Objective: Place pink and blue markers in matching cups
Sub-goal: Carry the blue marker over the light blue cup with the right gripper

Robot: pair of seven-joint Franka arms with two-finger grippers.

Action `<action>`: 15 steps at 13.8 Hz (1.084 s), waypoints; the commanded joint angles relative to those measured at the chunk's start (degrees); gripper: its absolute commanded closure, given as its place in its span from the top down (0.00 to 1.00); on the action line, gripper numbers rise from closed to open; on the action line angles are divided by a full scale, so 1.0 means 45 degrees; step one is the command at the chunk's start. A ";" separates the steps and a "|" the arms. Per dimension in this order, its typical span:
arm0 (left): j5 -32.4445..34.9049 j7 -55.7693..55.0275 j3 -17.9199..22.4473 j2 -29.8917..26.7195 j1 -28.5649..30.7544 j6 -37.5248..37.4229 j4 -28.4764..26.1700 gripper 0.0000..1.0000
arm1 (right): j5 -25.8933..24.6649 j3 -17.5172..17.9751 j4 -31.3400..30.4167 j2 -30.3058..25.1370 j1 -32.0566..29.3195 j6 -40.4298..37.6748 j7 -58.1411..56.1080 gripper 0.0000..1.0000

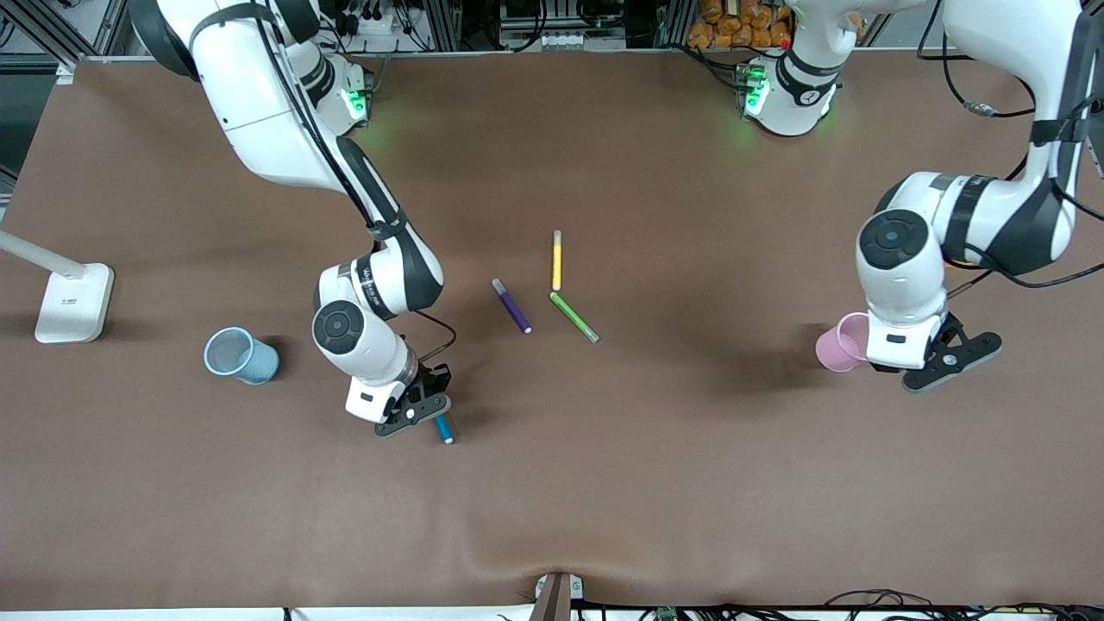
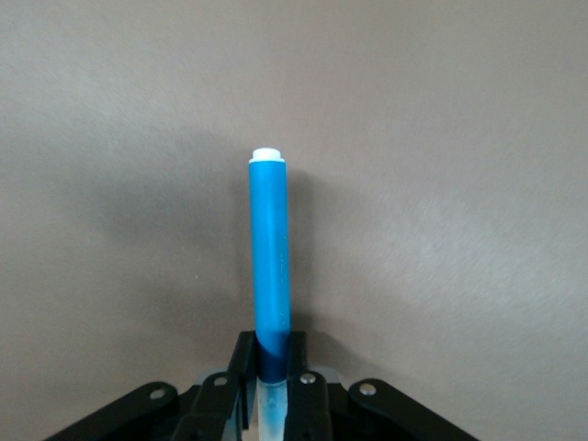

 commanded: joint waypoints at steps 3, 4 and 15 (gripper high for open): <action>0.2432 -0.2625 -0.0084 -0.0243 -0.0027 0.0256 -0.0723 0.00 | -0.0015 0.0038 -0.0051 -0.1518 -0.0788 -0.1833 -0.1810 0.00; 0.2553 -0.3172 -0.0084 -0.0223 -0.0085 0.0256 -0.0955 0.00 | -0.0034 0.0037 -0.0032 -0.1888 -0.1002 -0.2476 -0.2239 0.00; 0.3863 -0.5599 -0.0240 0.0422 -0.0339 0.0256 -0.1211 0.00 | -0.3507 -0.0060 0.0242 -0.3629 -0.3541 -0.7615 -0.8410 0.00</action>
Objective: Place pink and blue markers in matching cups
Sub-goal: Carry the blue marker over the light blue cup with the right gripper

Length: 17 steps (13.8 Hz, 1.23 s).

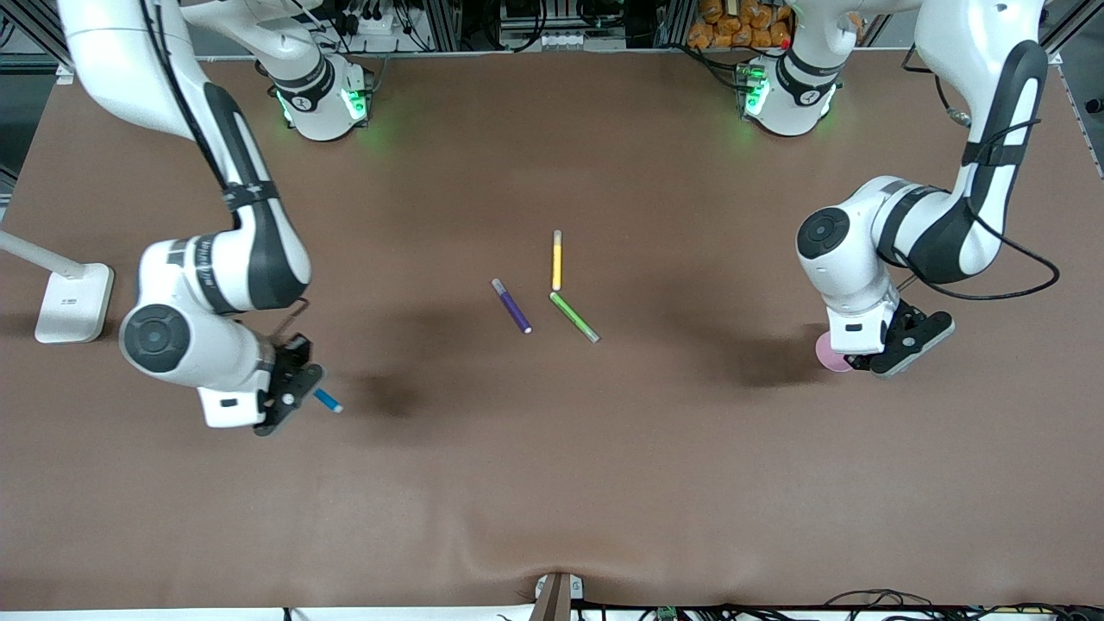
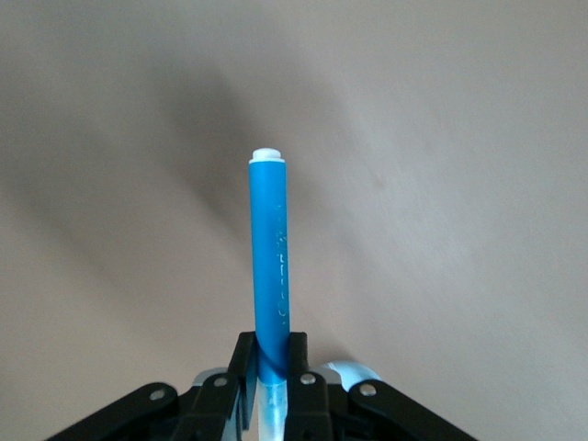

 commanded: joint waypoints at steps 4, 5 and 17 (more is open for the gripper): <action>0.0452 -0.1003 -0.0013 0.0239 -0.0054 0.0050 0.0079 0.39 | -0.3463 0.0230 -0.0201 -0.0917 -0.1333 -0.2116 -0.3476 0.00; 0.0452 -0.0925 -0.0013 0.0239 -0.0054 0.0012 0.0119 0.61 | -0.3895 0.0231 -0.0201 -0.1015 -0.1451 -0.2409 -0.4024 0.00; 0.0335 0.2569 -0.0091 -0.0307 0.0024 -0.0125 0.0842 1.00 | -1.1259 0.0328 -0.0746 -0.0841 0.0696 -0.5089 -0.5358 0.00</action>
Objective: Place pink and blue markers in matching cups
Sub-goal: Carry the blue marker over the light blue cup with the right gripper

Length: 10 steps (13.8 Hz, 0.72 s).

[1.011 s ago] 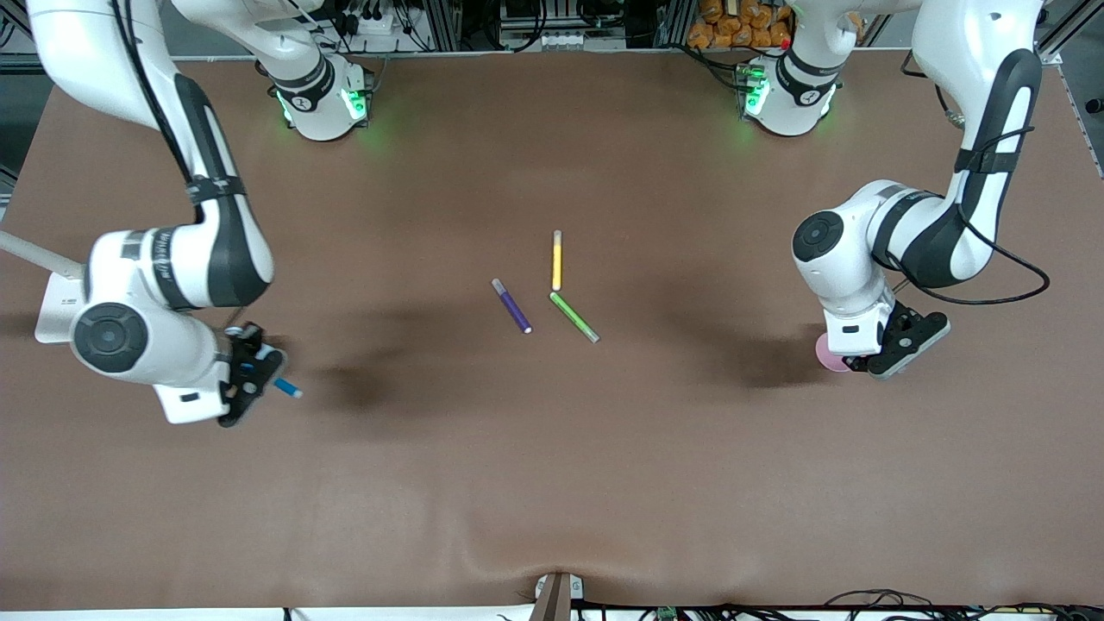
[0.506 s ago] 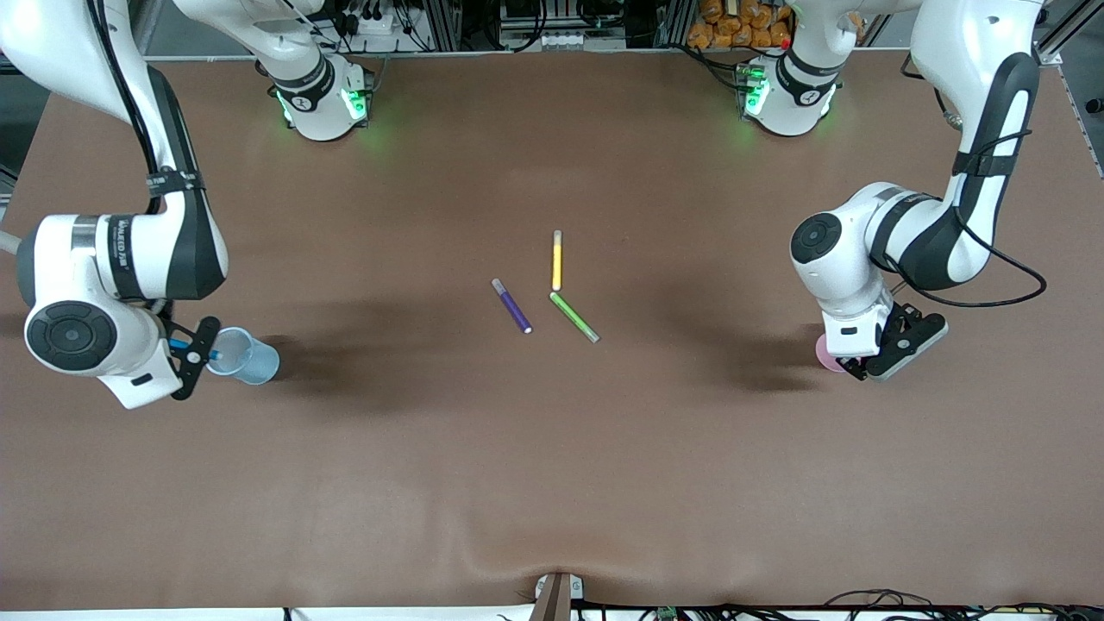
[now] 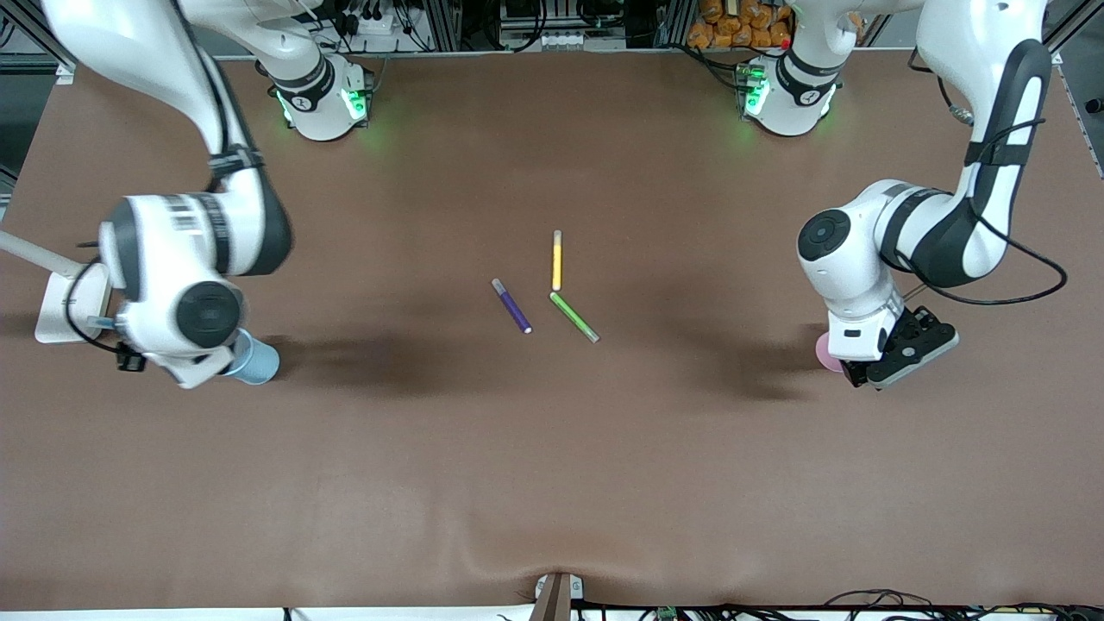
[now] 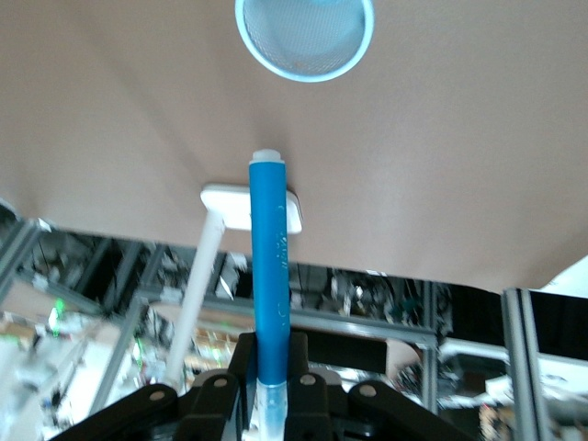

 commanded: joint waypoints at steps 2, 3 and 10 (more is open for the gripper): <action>0.0115 0.1125 -0.0113 -0.0413 0.0122 -0.0102 0.0083 1.00 | -0.1573 -0.0031 -0.0447 0.0525 0.0195 -0.0069 0.0381 0.00; 0.0076 0.1457 -0.0133 -0.0491 0.0122 -0.0102 0.0160 1.00 | -0.1595 -0.0031 -0.0641 0.0584 0.0176 -0.0090 0.0828 0.00; -0.3589 0.5750 -0.0133 -0.0686 0.0434 -0.0121 0.1391 1.00 | -0.1615 -0.0031 -0.1892 0.0994 0.0683 0.0105 0.3665 0.00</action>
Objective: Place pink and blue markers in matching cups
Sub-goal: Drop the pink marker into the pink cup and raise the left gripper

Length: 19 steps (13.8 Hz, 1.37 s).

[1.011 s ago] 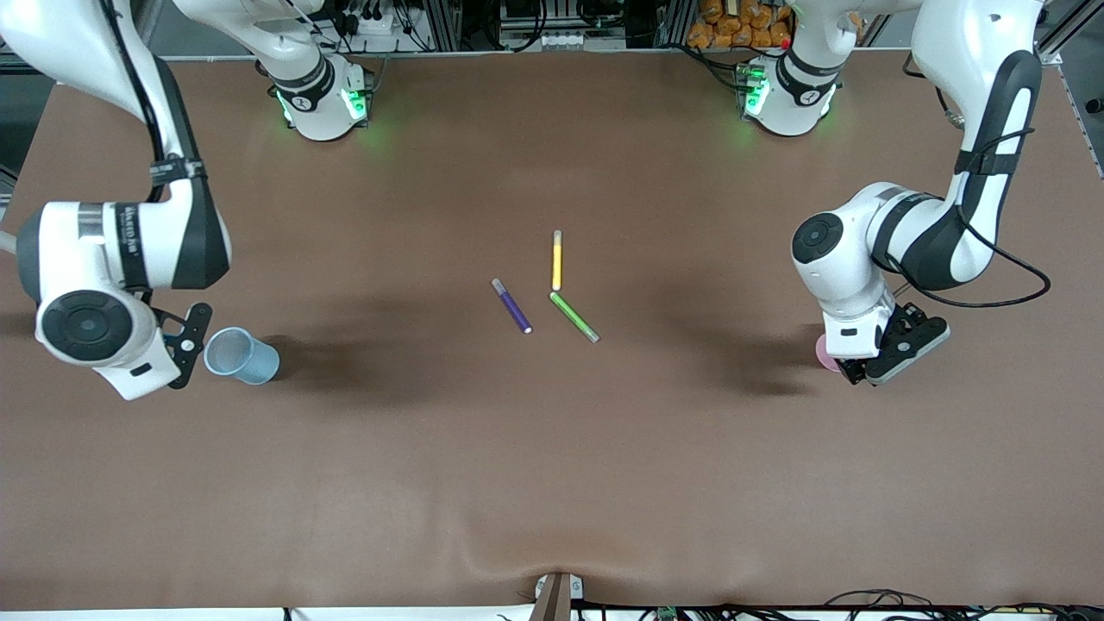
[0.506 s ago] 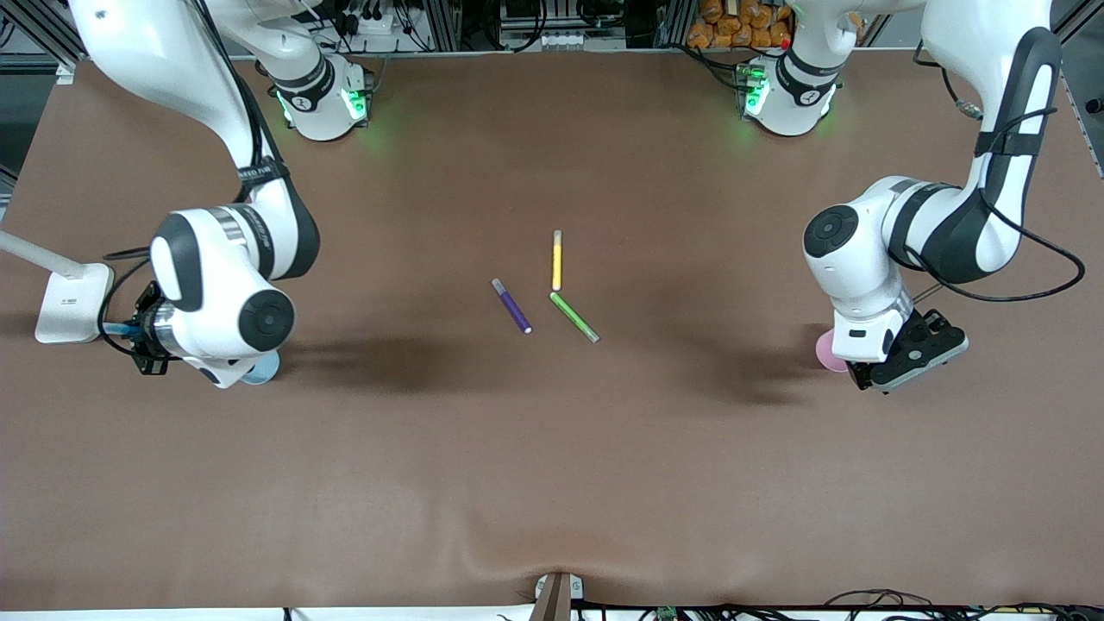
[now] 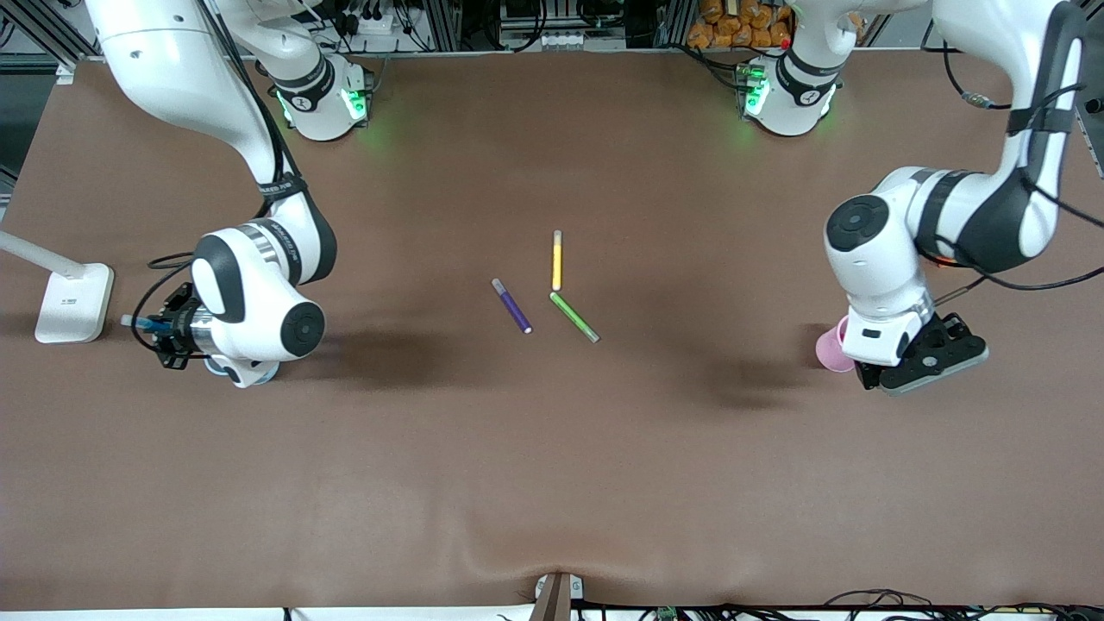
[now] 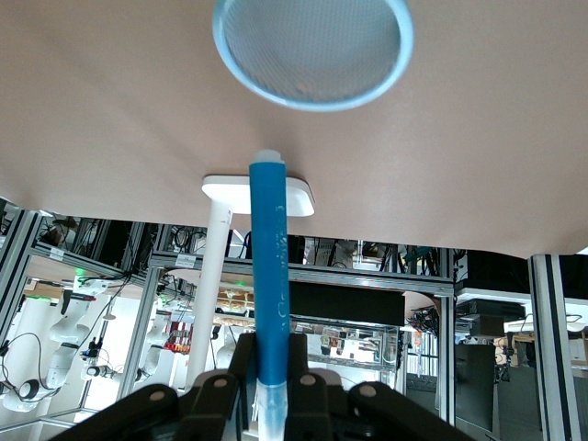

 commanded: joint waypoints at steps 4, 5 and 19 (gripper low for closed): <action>-0.3232 0.2761 -0.0135 -0.0768 0.0294 -0.0793 0.0253 1.00 | -0.0668 -0.0036 -0.0234 0.0309 0.0287 0.0449 0.0477 0.00; -0.3856 0.3130 -0.0155 -0.0905 0.0275 -0.1145 0.0505 1.00 | -0.0805 -0.0036 -0.0234 0.0348 0.0326 0.0449 0.0632 0.00; -1.1517 0.8720 -0.0037 -0.1860 0.0314 -0.9427 0.5372 1.00 | -0.1842 -0.0036 -0.0292 0.1481 0.0619 0.0508 0.1395 0.00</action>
